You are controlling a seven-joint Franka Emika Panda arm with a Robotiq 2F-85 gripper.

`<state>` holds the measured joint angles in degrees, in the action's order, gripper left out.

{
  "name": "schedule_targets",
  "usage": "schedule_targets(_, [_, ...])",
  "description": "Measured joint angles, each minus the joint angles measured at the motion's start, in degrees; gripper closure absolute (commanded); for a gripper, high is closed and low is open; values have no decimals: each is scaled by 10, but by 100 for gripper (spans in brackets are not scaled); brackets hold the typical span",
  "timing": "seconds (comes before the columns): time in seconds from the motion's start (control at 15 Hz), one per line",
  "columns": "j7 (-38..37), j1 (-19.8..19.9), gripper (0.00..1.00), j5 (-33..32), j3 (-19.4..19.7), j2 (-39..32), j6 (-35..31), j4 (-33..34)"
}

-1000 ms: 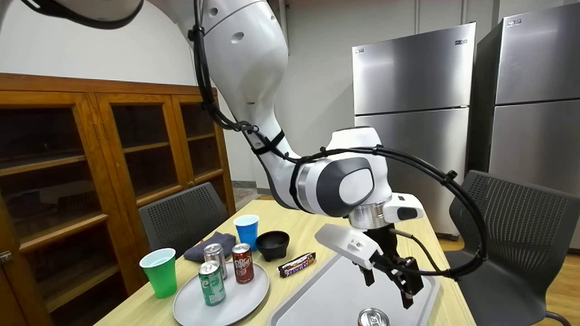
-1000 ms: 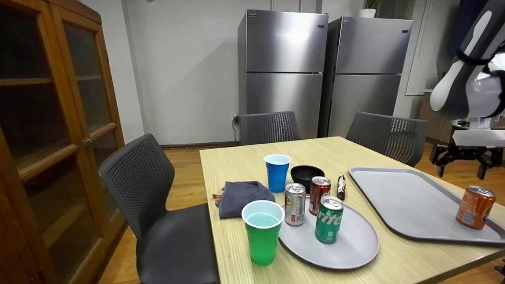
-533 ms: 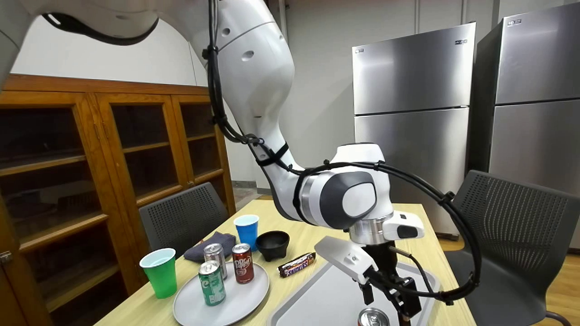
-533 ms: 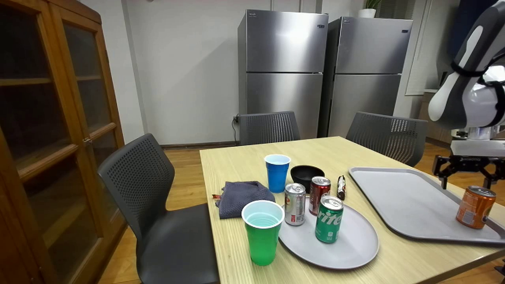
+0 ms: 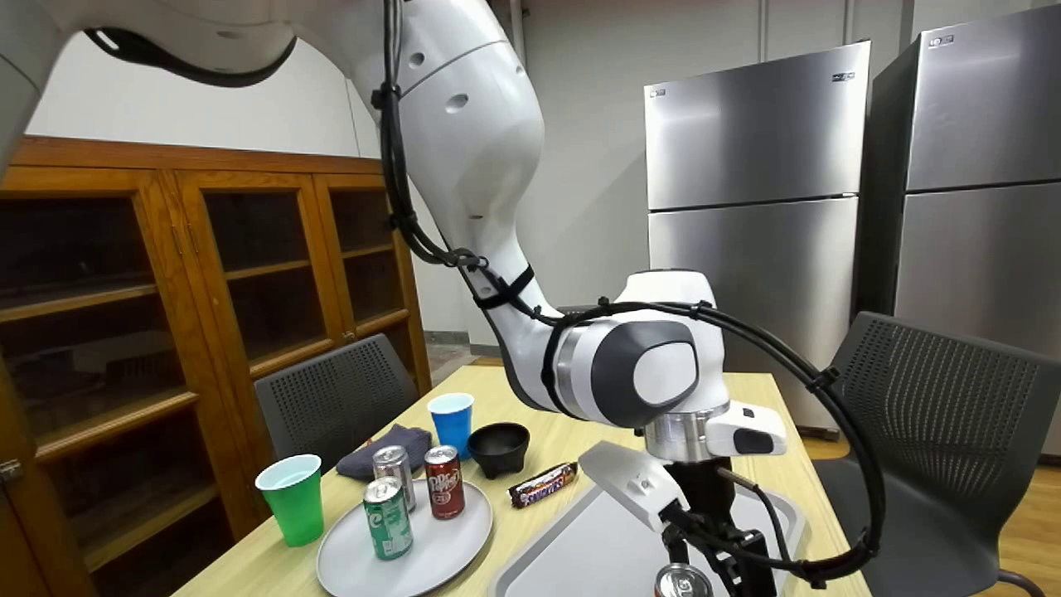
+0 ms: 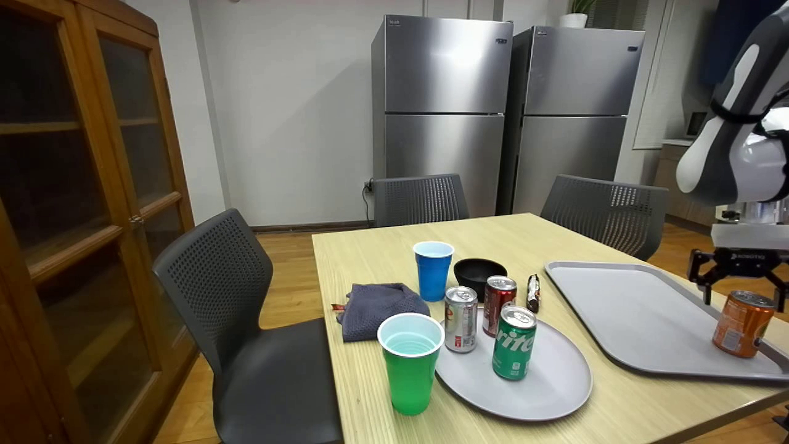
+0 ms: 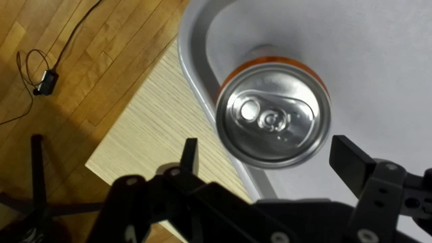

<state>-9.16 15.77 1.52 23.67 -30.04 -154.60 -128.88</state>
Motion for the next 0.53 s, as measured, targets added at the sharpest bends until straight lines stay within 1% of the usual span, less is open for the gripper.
schedule_targets(0.53, [-22, -5, 0, 0, 1, 0, 2, -14])
